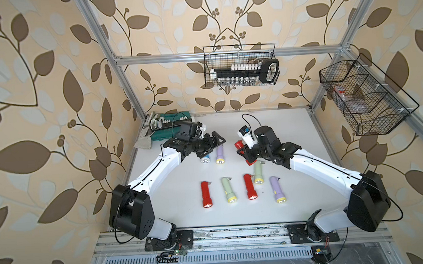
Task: Close the plug at the bottom of the flashlight
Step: Pick up the flashlight from the center of the board, then close the plug of the flashlight.
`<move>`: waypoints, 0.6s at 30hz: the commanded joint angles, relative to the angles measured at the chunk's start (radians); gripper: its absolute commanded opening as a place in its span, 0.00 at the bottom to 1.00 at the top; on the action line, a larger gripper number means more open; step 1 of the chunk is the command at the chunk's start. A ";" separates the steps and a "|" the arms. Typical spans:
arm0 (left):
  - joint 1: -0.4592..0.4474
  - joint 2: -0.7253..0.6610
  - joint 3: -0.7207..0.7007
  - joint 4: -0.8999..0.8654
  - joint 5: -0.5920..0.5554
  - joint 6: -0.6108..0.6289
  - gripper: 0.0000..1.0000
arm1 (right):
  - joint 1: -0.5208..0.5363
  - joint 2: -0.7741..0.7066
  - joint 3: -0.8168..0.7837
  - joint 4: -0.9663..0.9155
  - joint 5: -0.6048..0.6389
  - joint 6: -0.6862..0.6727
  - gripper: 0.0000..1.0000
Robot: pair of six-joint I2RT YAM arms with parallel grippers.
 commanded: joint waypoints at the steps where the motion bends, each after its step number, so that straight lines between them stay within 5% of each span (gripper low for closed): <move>1: -0.003 0.023 0.018 0.062 0.125 -0.117 0.96 | 0.022 -0.036 -0.077 0.201 0.074 -0.122 0.00; 12: -0.032 0.044 -0.109 0.311 0.249 -0.508 0.72 | 0.041 -0.075 -0.402 0.774 0.051 -0.404 0.00; 18: -0.053 0.074 -0.149 0.473 0.263 -0.679 0.66 | 0.063 -0.074 -0.474 0.897 0.070 -0.496 0.00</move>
